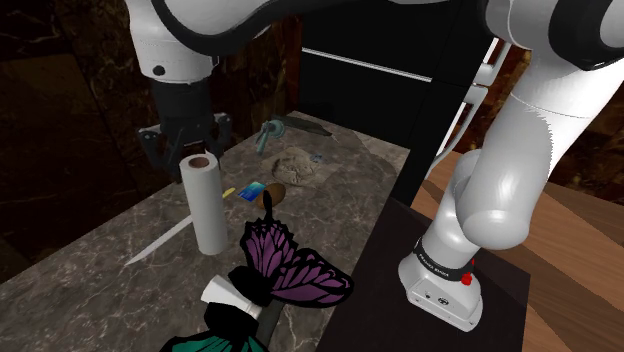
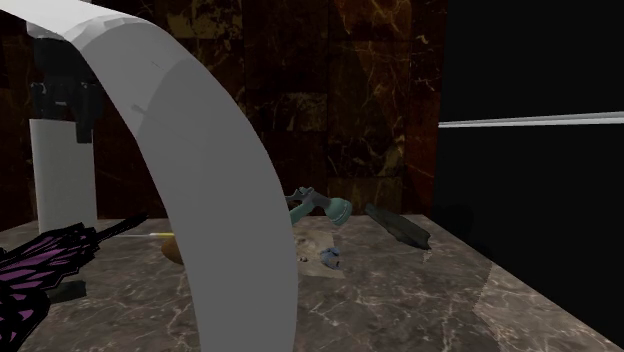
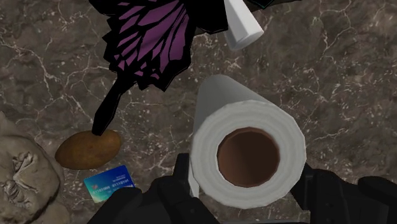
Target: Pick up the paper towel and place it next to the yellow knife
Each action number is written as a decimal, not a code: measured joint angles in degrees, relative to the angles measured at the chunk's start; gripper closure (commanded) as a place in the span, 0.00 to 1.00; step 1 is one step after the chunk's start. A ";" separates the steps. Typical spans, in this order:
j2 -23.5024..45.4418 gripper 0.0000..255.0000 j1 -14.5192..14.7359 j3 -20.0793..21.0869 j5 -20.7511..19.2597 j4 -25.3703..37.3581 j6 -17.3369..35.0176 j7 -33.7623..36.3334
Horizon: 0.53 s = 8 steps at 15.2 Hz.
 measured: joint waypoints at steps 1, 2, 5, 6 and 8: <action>0.15 1.00 0.01 0.01 -0.04 -0.78 0.92 -0.02; 0.26 1.00 0.01 0.01 -0.07 -1.40 1.64 -0.06; 0.54 1.00 0.03 0.02 -0.13 -3.39 3.89 -0.14; 0.67 1.00 0.03 0.02 -0.17 -4.03 4.65 -0.18; 1.17 1.00 0.11 0.09 -0.34 -5.01 6.11 -0.05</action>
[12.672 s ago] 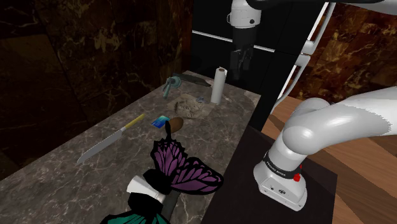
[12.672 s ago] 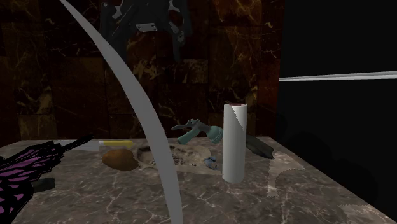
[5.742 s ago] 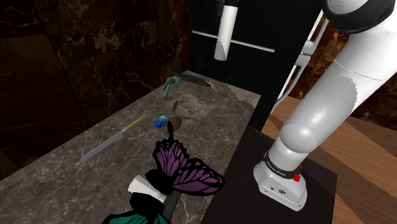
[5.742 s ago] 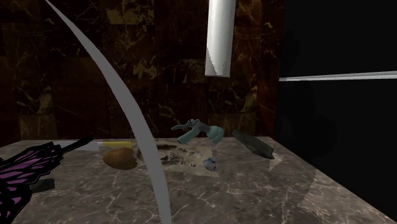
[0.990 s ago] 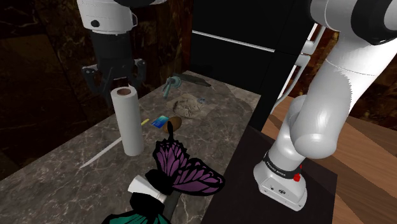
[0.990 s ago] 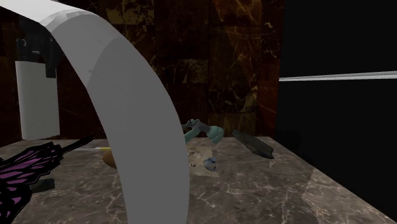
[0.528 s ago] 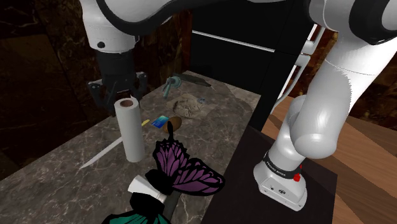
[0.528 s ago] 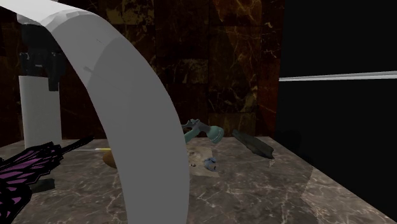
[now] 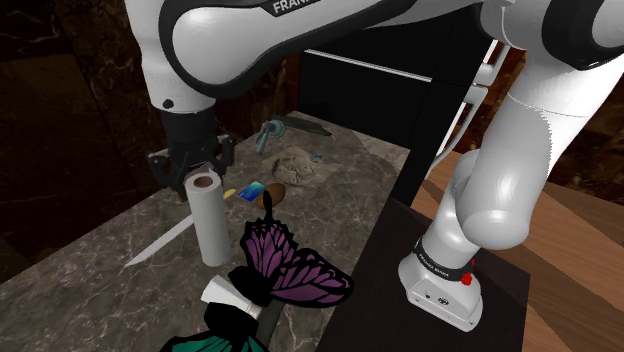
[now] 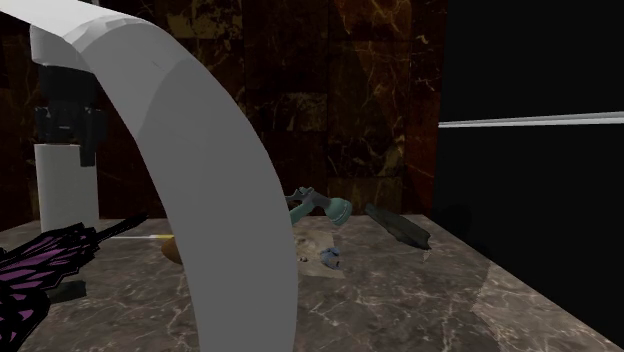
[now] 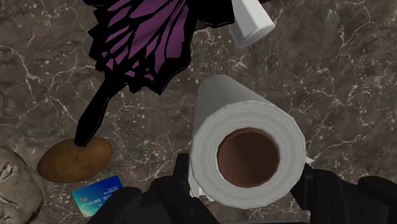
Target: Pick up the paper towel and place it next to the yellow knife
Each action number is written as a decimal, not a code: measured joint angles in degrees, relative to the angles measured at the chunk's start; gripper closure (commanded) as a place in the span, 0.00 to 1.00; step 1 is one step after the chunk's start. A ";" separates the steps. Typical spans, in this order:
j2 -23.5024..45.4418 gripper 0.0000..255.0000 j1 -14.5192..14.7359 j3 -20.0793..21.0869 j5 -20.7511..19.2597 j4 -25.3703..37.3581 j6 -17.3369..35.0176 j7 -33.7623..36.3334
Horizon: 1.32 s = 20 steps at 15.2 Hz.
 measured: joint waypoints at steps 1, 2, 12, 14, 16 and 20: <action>-0.05 1.00 -0.05 -0.05 0.05 -0.79 0.74 -0.16; 0.19 1.00 -0.04 -0.04 -0.03 -1.27 1.43 -0.15; 0.69 0.00 0.10 0.07 -0.23 -2.16 2.83 0.10; 0.69 0.00 0.10 0.07 -0.23 -2.16 2.84 0.10; 0.69 0.00 0.10 0.07 -0.23 -2.16 2.84 0.10; -0.42 0.00 -0.23 -0.21 0.15 0.74 -1.04 -0.43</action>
